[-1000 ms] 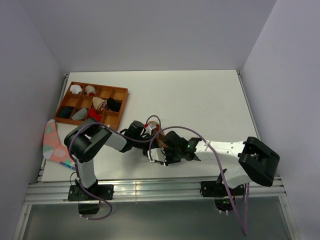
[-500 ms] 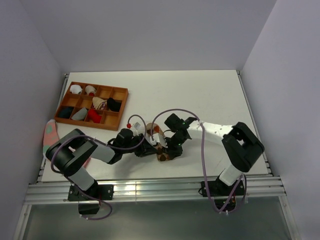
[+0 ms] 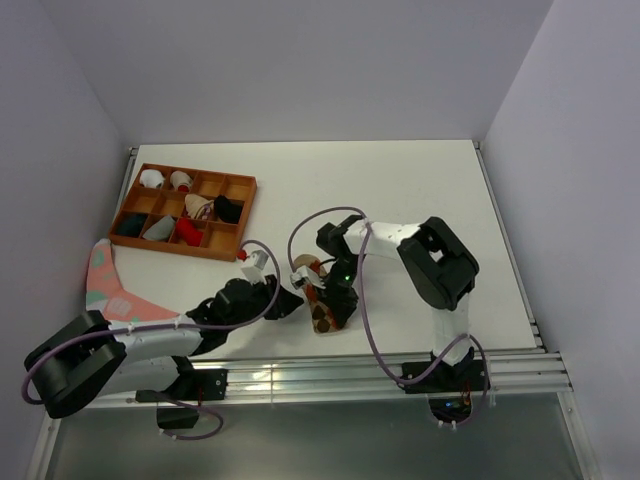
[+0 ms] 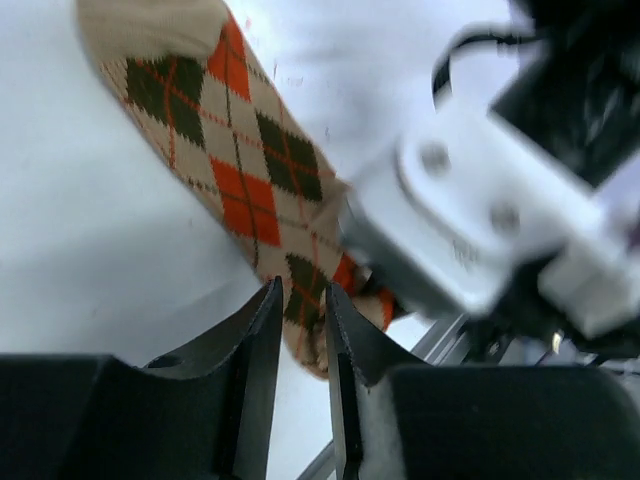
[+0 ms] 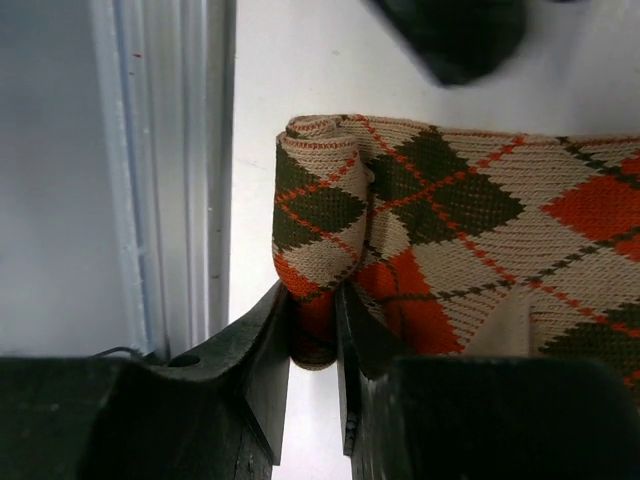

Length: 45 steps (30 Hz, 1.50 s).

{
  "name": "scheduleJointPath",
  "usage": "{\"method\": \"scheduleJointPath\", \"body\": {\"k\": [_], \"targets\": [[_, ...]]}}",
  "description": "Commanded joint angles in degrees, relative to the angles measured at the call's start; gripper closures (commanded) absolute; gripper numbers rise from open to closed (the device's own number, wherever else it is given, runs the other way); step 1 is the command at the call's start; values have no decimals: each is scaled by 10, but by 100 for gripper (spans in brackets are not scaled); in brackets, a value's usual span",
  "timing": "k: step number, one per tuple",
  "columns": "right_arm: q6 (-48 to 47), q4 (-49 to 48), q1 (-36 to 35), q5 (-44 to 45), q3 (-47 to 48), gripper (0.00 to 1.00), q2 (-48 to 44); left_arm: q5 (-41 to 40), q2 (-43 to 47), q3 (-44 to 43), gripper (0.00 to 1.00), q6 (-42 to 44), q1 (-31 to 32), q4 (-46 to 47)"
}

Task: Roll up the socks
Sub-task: Roll the sock at the center of the board.

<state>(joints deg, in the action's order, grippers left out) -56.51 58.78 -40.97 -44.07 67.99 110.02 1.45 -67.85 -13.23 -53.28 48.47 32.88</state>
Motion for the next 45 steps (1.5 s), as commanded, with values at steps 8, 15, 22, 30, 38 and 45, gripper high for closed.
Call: {"method": "scheduleJointPath", "body": {"k": [8, 15, 22, 30, 38, 45], "targets": [[-26, 135, 18, -57, 95, 85, 95, -113, 58, 83, 65, 110, 104, 108], [-9, 137, 20, -53, 107, 85, 115, -88, 34, 56, 58, 163, 131, 134], [-5, 137, 20, -55, 109, 85, 129, -80, -31, 19, 55, 196, 158, 148], [1, 143, 21, -62, 107, 85, 136, -72, -106, -13, 54, 206, 177, 191], [7, 142, 21, -66, 107, 85, 142, -50, -166, -26, 54, 204, 186, 213], [14, 138, 21, -66, 110, 85, 141, -30, -198, -30, 54, 197, 188, 220]]}}
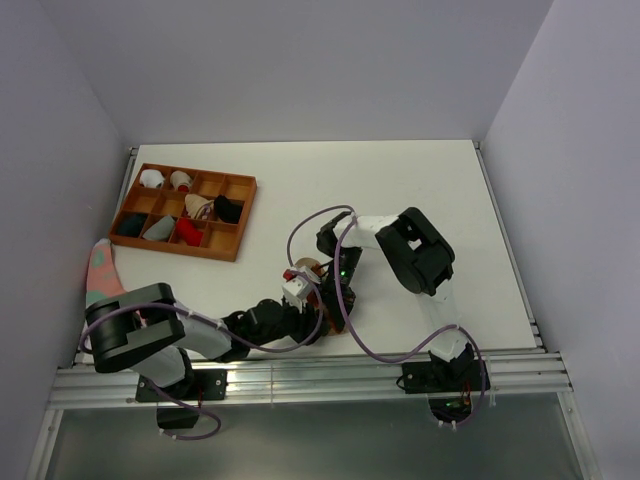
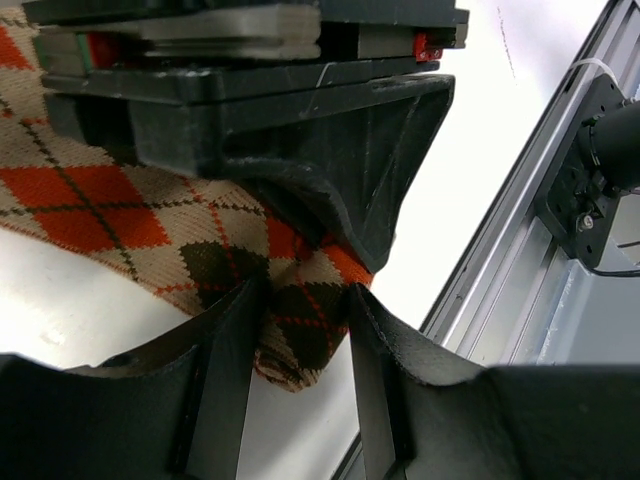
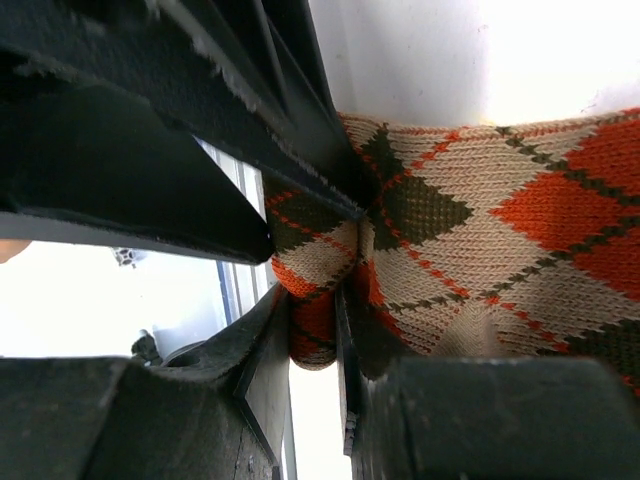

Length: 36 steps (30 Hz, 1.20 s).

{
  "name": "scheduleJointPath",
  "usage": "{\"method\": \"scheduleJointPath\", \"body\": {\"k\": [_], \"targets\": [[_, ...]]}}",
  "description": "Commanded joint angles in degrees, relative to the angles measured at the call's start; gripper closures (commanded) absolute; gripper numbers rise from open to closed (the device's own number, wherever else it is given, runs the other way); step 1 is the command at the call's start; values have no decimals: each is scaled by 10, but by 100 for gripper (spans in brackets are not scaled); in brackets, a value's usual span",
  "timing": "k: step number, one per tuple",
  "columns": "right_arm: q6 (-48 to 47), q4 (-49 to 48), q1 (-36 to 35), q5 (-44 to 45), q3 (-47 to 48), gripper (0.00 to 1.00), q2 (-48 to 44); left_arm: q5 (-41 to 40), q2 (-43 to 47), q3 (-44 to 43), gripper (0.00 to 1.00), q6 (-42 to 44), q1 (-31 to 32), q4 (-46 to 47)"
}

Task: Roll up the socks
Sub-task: Roll the sock at the center of the board.

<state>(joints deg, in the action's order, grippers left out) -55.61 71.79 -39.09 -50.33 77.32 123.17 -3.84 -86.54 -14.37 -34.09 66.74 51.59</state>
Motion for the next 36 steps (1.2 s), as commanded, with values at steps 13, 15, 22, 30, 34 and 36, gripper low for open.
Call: {"method": "scheduleJointPath", "body": {"k": [13, 15, 22, 30, 34, 36], "targets": [[47, -42, 3, 8, 2, 73, -17, 30, -76, -30, 86, -36, 5, 27], [53, -51, 4, 8, -2, 67, -29, 33, -87, -32, 97, -50, 5, 28], [103, -109, 27, 39, -26, 54, -83, 27, -111, -22, 100, -97, 3, 15], [135, -156, 78, 59, -67, 54, -150, 30, -137, 1, 100, -152, -6, 41], [131, -168, 116, 61, -94, 55, -188, 33, -154, 11, 100, -179, -19, 53], [124, -174, 127, 67, -103, 55, -218, 50, -163, 8, 100, -191, -26, 43]]}}
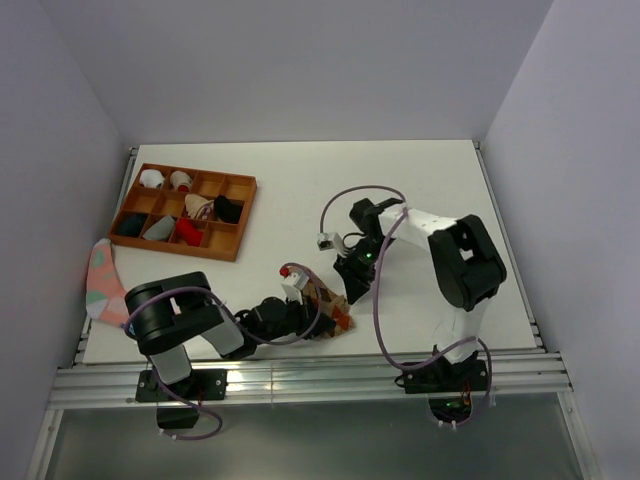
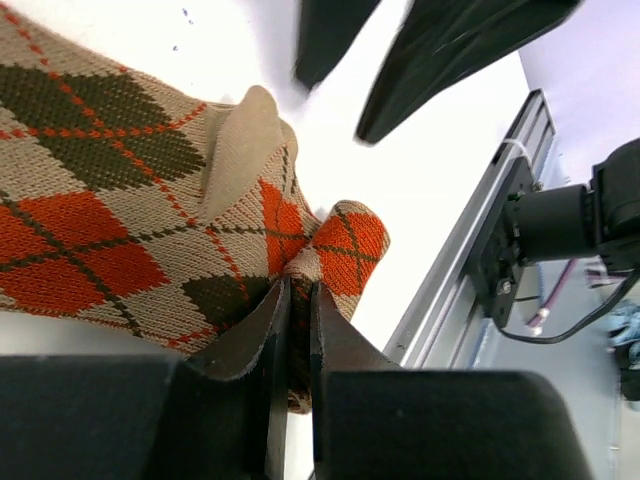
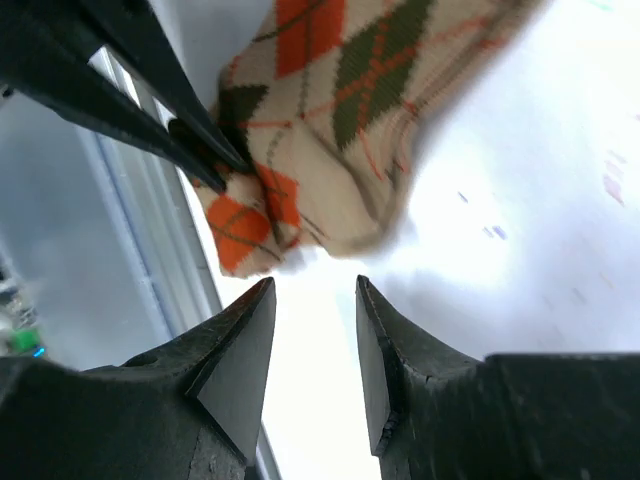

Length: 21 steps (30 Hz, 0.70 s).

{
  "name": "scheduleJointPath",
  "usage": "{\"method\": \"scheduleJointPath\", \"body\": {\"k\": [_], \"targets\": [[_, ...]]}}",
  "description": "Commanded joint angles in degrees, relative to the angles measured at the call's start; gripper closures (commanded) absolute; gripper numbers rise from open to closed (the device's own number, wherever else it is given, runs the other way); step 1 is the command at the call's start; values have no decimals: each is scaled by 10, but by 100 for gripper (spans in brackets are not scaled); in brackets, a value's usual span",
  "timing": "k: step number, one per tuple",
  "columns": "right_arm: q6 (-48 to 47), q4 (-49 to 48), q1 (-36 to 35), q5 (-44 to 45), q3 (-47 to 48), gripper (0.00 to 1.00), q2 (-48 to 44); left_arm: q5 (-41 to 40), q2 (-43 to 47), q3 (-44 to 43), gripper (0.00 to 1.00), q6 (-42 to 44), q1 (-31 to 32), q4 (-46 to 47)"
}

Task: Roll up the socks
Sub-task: Roll the sock at the center of the board.

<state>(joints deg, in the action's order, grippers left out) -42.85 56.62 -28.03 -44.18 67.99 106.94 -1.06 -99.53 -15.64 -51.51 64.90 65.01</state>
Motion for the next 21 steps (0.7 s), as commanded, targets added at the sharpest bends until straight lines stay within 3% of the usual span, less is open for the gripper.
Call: {"method": "scheduleJointPath", "body": {"k": [1, 11, 16, 21], "targets": [[-7, -32, 21, 9, -26, 55, -71, 32, -35, 14, 100, -21, -10, -98], [-10, -160, 25, 83, -161, 53, -321, 164, -33, -14, 100, -54, -92, -190], [-24, -208, -31, 141, -235, 50, -401, 246, -79, -84, 100, -45, -127, -276], [-13, -277, -137, 216, -304, 48, -441, 332, -143, -132, 100, -39, -170, -325]]}}
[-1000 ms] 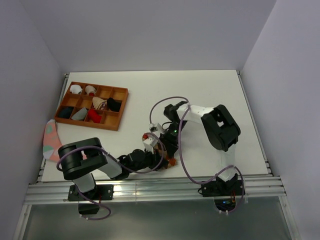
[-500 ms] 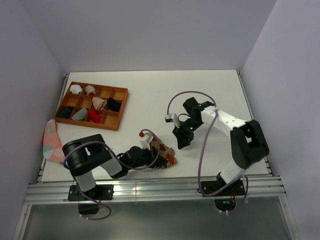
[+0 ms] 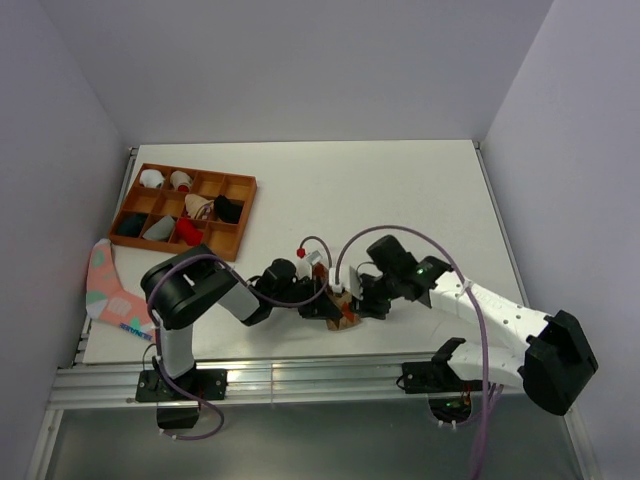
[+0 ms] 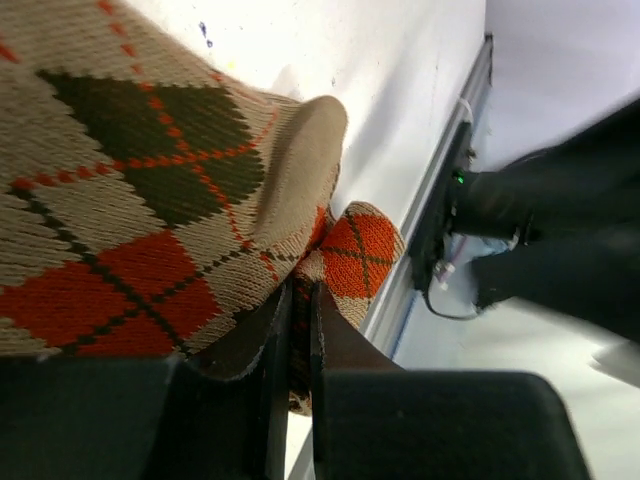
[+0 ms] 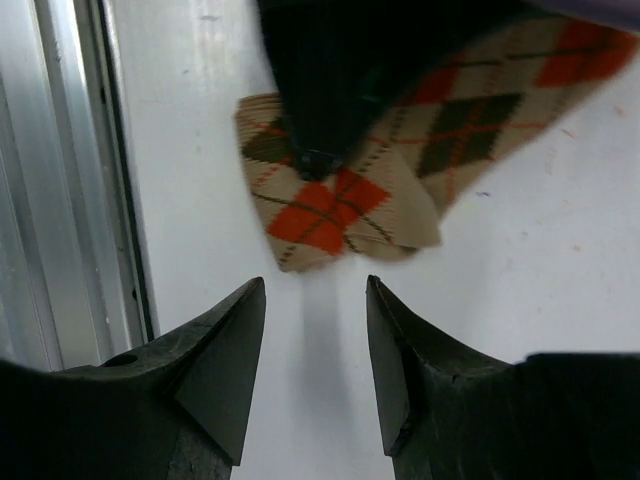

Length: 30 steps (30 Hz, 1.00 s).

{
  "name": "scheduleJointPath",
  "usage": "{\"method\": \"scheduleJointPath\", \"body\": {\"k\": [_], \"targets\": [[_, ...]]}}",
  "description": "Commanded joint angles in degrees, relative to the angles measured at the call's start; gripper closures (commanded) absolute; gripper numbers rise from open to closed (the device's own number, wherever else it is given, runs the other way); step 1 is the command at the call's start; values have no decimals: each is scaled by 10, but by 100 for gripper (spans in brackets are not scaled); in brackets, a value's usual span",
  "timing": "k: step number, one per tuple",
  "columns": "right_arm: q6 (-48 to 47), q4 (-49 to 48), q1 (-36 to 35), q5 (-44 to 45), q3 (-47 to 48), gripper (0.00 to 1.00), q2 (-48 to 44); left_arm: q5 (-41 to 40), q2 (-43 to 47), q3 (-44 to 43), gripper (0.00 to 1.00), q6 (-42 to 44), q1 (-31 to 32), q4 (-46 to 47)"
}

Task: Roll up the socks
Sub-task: Roll the sock at the center of the board.

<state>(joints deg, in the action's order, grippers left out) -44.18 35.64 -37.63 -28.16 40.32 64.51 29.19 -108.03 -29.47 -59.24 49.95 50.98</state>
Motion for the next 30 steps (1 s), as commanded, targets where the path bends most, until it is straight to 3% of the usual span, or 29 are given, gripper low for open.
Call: {"method": "scheduleJointPath", "body": {"k": [1, 13, 30], "targets": [[-1, -72, -62, 65, -31, 48, -13, 37, -67, -3, 100, 47, -31, -192], [-11, -135, -134, 104, -64, 48, 28, 88, -95, -56, 100, 104, -71, -306], [-2, -154, -172, 120, -65, 53, 92, 122, -113, -69, 100, 88, -83, -291]]}}
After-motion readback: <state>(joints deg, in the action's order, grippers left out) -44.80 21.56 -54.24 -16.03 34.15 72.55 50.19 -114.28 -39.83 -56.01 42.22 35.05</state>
